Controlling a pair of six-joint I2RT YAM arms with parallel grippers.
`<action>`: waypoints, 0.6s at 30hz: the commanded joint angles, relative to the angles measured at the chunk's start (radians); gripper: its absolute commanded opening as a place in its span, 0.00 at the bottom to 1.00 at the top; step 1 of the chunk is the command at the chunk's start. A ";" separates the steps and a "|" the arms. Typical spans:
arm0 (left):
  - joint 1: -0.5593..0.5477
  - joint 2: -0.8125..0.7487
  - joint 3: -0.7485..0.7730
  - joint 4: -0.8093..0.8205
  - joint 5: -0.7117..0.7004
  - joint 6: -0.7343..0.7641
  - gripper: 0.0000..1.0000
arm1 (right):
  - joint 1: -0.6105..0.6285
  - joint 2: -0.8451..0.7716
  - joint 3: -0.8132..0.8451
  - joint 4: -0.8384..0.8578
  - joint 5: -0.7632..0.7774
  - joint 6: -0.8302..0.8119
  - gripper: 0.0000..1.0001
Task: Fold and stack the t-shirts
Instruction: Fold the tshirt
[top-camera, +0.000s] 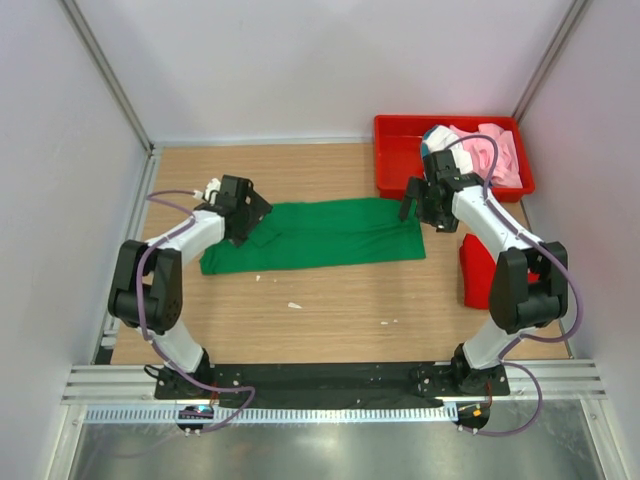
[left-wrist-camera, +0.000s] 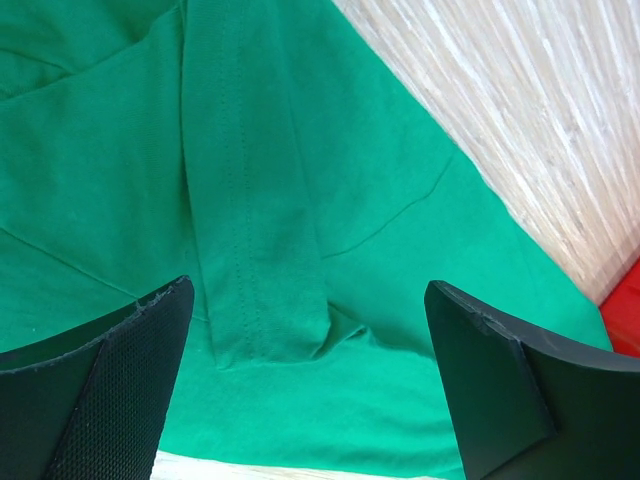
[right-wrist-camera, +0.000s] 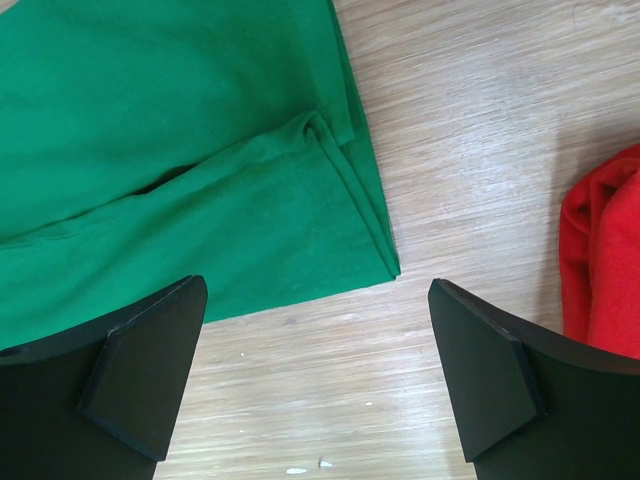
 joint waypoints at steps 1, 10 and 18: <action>-0.005 -0.007 -0.013 0.023 -0.003 -0.015 0.98 | 0.006 0.005 0.041 0.015 0.025 -0.007 1.00; -0.003 0.068 0.041 0.034 -0.008 -0.004 0.94 | 0.006 0.021 0.035 0.019 0.052 -0.008 1.00; -0.003 0.095 0.058 0.046 0.004 -0.003 0.87 | 0.006 0.032 0.048 0.021 0.058 -0.007 1.00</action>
